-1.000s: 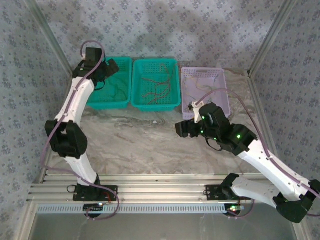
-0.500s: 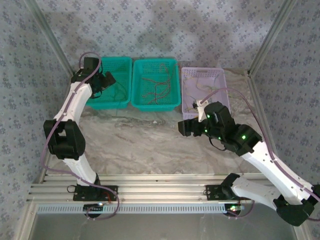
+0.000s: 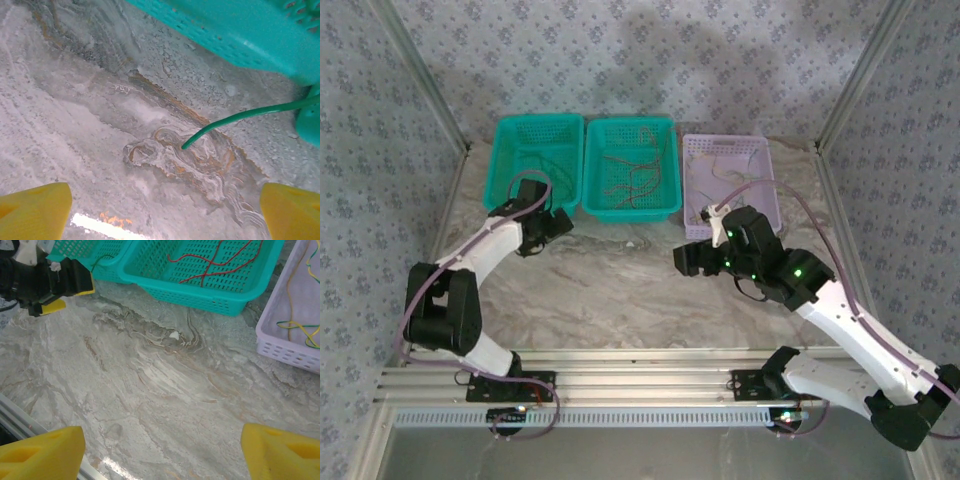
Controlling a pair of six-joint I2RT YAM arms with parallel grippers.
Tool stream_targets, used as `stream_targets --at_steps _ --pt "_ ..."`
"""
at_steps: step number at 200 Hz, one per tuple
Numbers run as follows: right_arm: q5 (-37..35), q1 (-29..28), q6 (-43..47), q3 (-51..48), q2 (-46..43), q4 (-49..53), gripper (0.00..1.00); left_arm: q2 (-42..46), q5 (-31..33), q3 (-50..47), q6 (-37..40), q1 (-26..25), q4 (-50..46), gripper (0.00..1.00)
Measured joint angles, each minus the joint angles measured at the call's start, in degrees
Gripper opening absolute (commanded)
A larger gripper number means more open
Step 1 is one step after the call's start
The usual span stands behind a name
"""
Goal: Untangle the cables
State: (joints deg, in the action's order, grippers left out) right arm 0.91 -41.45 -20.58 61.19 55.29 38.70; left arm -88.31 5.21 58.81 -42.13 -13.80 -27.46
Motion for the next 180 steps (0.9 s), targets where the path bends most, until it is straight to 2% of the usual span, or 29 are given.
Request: stream_targets --at_steps 15,31,49,75,120,180 --pt "0.3 0.1 0.0 -0.1 0.4 -0.3 0.83 -0.7 1.2 -0.4 0.3 -1.6 2.0 0.89" --pt "0.4 0.2 0.0 -0.1 0.8 -1.0 0.83 -2.3 2.2 -0.3 0.5 -2.6 5.5 0.78" --pt "0.4 0.2 0.0 -0.2 0.8 -1.9 0.83 -4.8 3.7 0.3 1.5 -2.3 7.8 0.59" --pt "0.4 0.2 0.0 -0.3 0.8 -2.8 0.83 -8.5 5.7 3.0 3.1 -1.3 9.2 0.45" --pt "0.4 0.2 -0.2 -0.3 0.7 -3.0 0.83 -11.2 7.1 5.6 4.8 -0.3 9.7 0.0" --pt "0.4 0.2 -0.7 -0.3 -0.2 -3.1 0.83 -10.8 6.5 10.1 5.0 0.1 4.3 0.0"
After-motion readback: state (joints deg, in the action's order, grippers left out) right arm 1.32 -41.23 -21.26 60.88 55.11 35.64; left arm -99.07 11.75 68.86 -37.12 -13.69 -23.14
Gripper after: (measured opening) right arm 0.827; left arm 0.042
